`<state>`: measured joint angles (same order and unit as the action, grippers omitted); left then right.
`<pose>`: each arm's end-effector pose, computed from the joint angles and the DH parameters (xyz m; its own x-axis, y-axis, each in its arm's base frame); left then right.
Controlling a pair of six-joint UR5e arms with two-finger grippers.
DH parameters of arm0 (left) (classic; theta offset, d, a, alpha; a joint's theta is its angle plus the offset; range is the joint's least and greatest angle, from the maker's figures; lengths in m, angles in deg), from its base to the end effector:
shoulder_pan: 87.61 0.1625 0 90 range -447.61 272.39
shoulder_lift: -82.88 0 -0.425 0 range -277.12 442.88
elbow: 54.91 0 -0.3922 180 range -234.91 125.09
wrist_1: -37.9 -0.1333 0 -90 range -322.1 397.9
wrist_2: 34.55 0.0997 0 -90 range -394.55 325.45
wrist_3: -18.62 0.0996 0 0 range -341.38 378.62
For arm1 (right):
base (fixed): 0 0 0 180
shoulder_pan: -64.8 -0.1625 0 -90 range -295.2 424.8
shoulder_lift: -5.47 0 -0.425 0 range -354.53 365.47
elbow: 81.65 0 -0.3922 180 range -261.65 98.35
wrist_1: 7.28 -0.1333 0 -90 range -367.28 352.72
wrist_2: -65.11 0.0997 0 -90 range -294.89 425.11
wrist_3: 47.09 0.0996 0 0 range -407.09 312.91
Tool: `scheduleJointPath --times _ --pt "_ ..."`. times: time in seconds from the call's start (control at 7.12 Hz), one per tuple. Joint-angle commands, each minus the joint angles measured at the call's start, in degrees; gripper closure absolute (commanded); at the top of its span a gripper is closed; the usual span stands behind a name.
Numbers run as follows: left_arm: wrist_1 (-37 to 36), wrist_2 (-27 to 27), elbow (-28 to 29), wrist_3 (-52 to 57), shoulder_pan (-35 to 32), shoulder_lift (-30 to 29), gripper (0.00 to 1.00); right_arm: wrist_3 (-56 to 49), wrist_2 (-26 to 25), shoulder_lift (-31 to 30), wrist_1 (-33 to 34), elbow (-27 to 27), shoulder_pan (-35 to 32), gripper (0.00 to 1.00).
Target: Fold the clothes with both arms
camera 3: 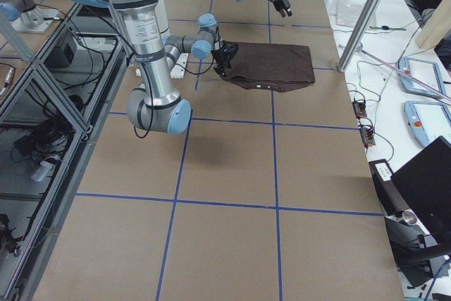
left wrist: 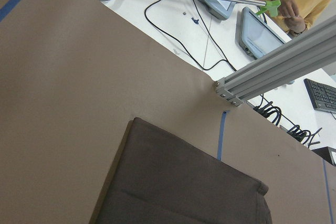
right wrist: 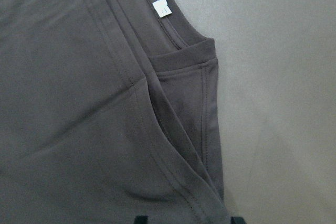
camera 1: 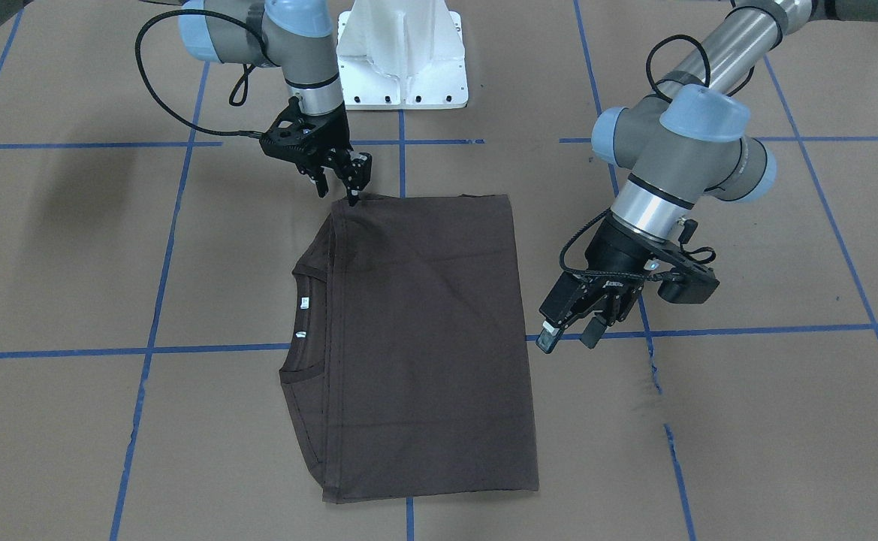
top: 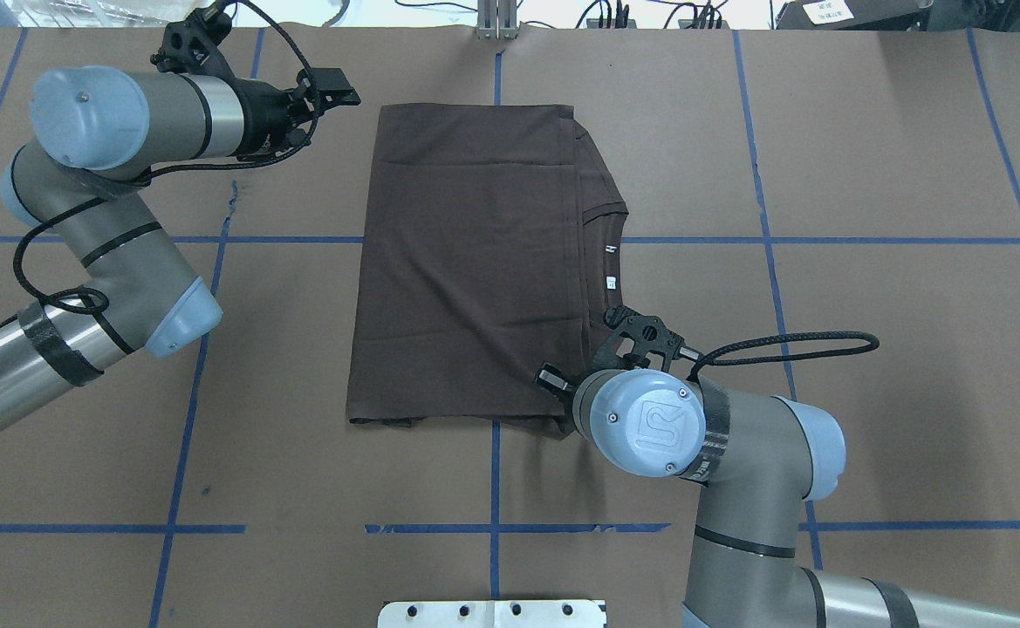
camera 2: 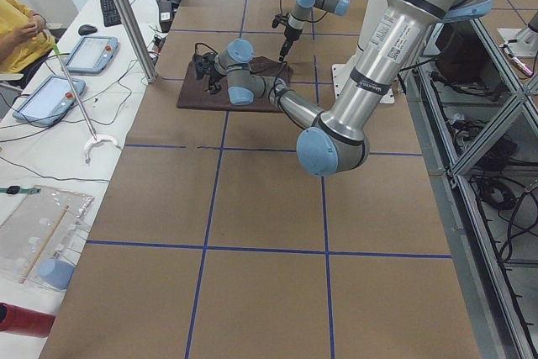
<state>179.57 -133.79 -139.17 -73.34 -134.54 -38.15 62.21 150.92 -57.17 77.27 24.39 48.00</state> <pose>0.3868 -0.5856 0.2842 0.1330 -0.1917 -0.9724 0.6191 0.7822 -0.0695 -0.5536 -0.3140 0.2608 0.4819 0.4898 0.7266 -0.5300 0.8232 -0.2035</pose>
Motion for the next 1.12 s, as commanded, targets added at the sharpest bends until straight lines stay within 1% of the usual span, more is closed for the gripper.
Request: scheduleJointPath --times 0.0,0.28,0.42,0.56,0.7,0.98 --pt "0.0 0.1 0.0 0.0 -0.1 0.0 0.0 4.7 0.0 0.8 0.1 -1.3 0.1 0.4" --pt "0.0 0.1 0.0 -0.1 0.0 0.0 0.0 4.7 0.0 0.8 0.1 -1.5 -0.7 0.39" --pt "0.0 0.1 0.0 -0.1 0.0 0.0 0.0 4.6 0.0 0.8 0.2 -1.6 -0.9 0.36" --pt "0.0 0.1 0.0 -0.1 0.0 0.0 0.0 4.5 0.0 0.8 0.2 -2.2 -1.1 0.22" --pt "0.0 0.1 0.0 -0.1 0.0 0.0 0.0 4.6 0.3 1.8 0.1 -3.8 -1.0 0.21" --pt "0.0 0.1 -0.3 -0.1 0.0 0.0 0.0 4.4 0.7 2.3 0.2 -5.3 -0.9 0.21"
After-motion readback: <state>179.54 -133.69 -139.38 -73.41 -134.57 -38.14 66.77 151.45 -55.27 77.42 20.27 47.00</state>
